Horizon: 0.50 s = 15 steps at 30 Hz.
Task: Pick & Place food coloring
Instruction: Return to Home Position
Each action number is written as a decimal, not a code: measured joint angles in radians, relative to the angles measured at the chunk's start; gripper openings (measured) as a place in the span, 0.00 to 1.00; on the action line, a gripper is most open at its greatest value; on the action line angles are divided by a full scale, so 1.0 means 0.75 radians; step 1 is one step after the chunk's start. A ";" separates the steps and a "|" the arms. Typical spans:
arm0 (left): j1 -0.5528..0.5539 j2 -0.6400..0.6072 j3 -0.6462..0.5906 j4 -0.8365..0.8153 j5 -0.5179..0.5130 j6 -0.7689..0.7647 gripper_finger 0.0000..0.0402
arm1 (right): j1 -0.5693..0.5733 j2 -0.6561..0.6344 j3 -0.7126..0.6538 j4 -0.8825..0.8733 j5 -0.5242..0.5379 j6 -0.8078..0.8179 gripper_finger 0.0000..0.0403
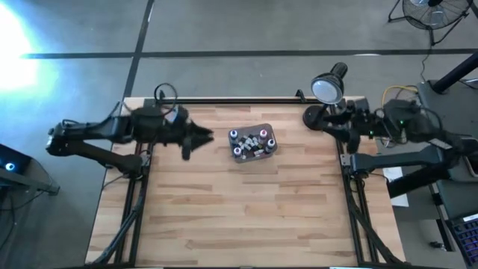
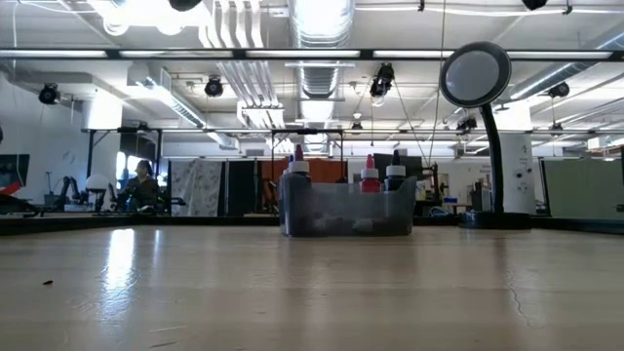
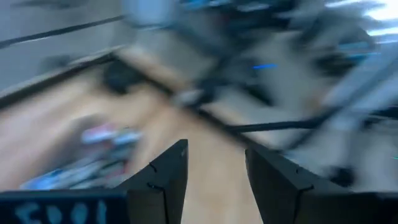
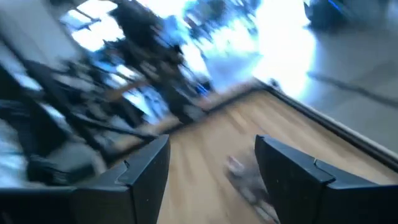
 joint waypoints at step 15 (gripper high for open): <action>0.018 -0.470 -0.830 0.837 0.161 0.042 0.34 | 0.001 -0.554 -0.766 0.511 -0.078 -0.054 0.57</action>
